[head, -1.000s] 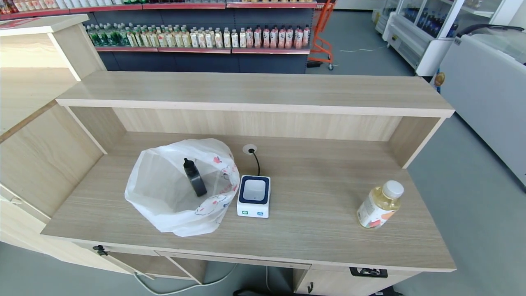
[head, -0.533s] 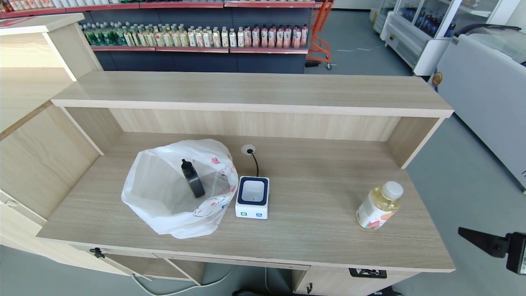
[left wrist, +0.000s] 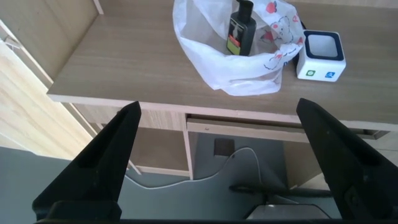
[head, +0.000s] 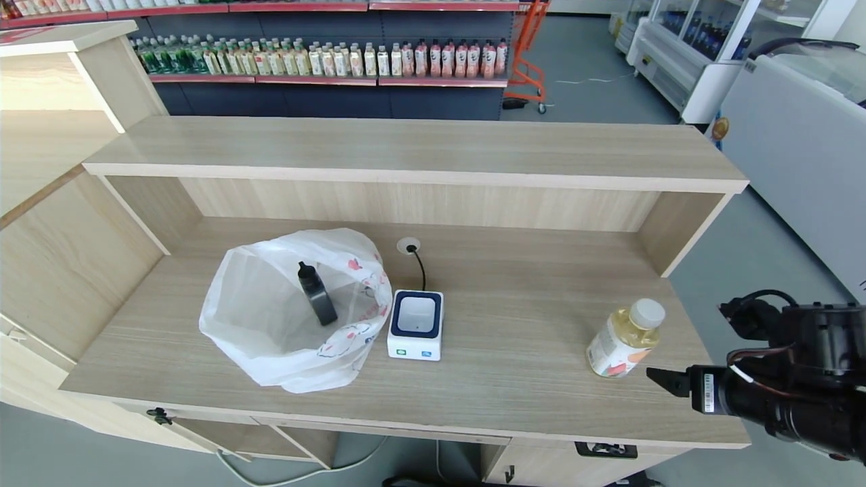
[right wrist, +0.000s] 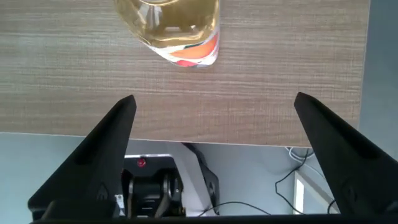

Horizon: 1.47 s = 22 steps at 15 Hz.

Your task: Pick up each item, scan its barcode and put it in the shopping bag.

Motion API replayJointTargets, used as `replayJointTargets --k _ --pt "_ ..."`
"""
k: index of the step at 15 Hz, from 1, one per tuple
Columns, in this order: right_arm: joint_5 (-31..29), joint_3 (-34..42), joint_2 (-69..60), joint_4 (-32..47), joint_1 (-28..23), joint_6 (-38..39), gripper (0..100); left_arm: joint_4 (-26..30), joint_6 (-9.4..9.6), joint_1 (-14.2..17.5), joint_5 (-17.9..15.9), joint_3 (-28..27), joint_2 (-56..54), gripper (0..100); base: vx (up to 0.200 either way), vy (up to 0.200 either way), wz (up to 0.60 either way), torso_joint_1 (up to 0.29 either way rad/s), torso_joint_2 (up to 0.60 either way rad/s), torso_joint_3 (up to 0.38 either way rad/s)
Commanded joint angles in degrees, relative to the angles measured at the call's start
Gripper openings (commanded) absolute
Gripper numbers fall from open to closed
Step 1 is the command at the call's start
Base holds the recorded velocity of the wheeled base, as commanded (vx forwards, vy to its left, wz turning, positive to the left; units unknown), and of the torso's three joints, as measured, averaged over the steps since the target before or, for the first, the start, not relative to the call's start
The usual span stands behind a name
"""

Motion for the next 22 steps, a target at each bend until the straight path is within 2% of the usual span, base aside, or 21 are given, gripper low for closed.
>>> replayJointTargets --k 1,2,3,6,10,17,22 --pt "0.4 0.2 10.1 -6.7 3.5 0.0 100 0.0 -0.02 0.0 0.0 0.0 0.0 100 0.000 0.000 0.00 0.000 0.00 0.000" --pt "0.4 0.0 11.4 -8.9 4.5 0.0 100 0.0 -0.02 0.0 0.0 0.0 0.0 100 0.000 0.000 0.00 0.000 0.00 0.000" --pt "0.2 -0.3 14.8 -14.8 6.3 -0.3 100 0.0 -0.02 0.0 0.0 0.0 0.0 100 0.000 0.000 0.00 0.000 0.00 0.000" --pt "-1.3 -0.7 20.5 -24.8 7.6 -0.7 100 0.0 -0.02 0.0 0.1 0.0 0.0 100 0.000 0.000 0.00 0.000 0.00 0.000" --pt "-3.5 -1.7 24.9 -31.9 7.6 -1.1 100 0.0 -0.02 0.0 0.0 0.0 0.0 100 0.000 0.000 0.00 0.000 0.00 0.000" --pt "-3.5 -7.5 28.6 -34.9 7.6 -1.3 100 0.0 -0.02 0.0 0.0 0.0 0.0 100 0.000 0.000 0.00 0.000 0.00 0.000" --pt "-3.1 -8.0 30.0 -36.8 7.7 -3.5 100 0.0 -0.02 0.0 0.1 0.0 0.0 100 0.000 0.000 0.00 0.000 0.00 0.000"
